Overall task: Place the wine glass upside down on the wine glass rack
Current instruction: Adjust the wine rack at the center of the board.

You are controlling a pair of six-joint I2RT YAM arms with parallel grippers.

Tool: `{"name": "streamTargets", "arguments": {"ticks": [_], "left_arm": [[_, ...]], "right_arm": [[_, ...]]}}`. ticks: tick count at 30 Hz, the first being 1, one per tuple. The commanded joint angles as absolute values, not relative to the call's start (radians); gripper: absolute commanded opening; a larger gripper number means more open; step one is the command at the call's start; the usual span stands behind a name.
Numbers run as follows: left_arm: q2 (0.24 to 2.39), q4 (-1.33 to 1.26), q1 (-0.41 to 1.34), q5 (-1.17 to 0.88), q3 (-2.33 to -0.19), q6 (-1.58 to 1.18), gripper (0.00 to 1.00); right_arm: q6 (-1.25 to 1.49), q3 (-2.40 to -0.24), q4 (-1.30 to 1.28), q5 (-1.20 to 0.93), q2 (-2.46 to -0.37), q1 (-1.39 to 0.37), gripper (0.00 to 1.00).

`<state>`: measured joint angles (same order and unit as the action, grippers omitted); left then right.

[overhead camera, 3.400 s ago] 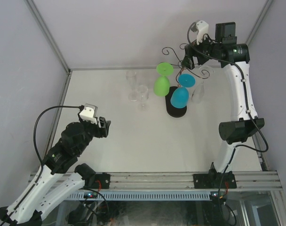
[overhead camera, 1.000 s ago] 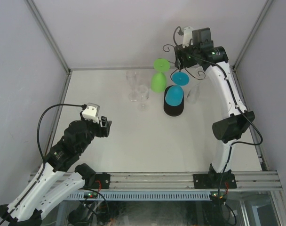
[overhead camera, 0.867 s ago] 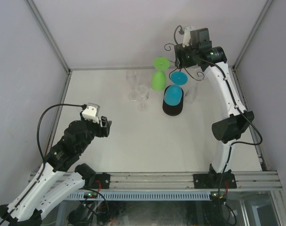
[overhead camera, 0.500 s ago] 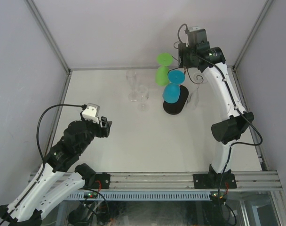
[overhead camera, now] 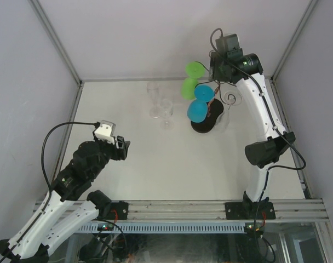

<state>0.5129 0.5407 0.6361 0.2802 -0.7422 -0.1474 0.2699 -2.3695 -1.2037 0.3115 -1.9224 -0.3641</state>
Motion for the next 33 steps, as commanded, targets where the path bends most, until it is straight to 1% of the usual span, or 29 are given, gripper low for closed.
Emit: {"name": "streamTargets", "arguments": {"ticks": [1,8,13,17,18,19,24,27,30,33], "left_arm": [[0.506,0.503,0.630,0.262,-0.735,-0.147,0.67],[0.507,0.502,0.630,0.264,-0.735,-0.147,0.67],[0.507,0.503,0.630,0.265,-0.735,-0.145,0.67],[0.512,0.503,0.630,0.268,-0.735,-0.145,0.67],[0.512,0.502,0.630,0.270,-0.735,-0.145,0.67],[0.512,0.503,0.630,0.271,-0.735,-0.146,0.67],[0.514,0.502,0.630,0.275,-0.733,-0.145,0.67],[0.517,0.503,0.630,0.275,-0.734,-0.145,0.67],[0.522,0.505,0.630,0.272,-0.734,-0.146,0.67],[0.525,0.507,0.630,0.273,-0.735,-0.146,0.67]], "right_arm": [[0.357,-2.445,-1.220,0.338,-1.925,-0.362,0.00],[0.386,-2.458,-1.226,0.390,-1.947,-0.331,0.00],[0.378,-2.458,-1.214,0.358,-1.975,-0.304,0.01],[0.364,-2.457,-1.193,0.335,-1.994,-0.296,0.06],[0.362,-2.457,-1.187,0.332,-1.996,-0.295,0.07],[0.362,-2.457,-1.177,0.325,-1.998,-0.293,0.11],[0.361,-2.457,-1.146,0.294,-1.997,-0.290,0.33],[0.351,-2.457,-1.128,0.281,-1.991,-0.290,0.38],[0.343,-2.457,-1.111,0.271,-1.984,-0.290,0.49],[0.338,-2.457,-1.097,0.257,-1.978,-0.290,0.55]]}}
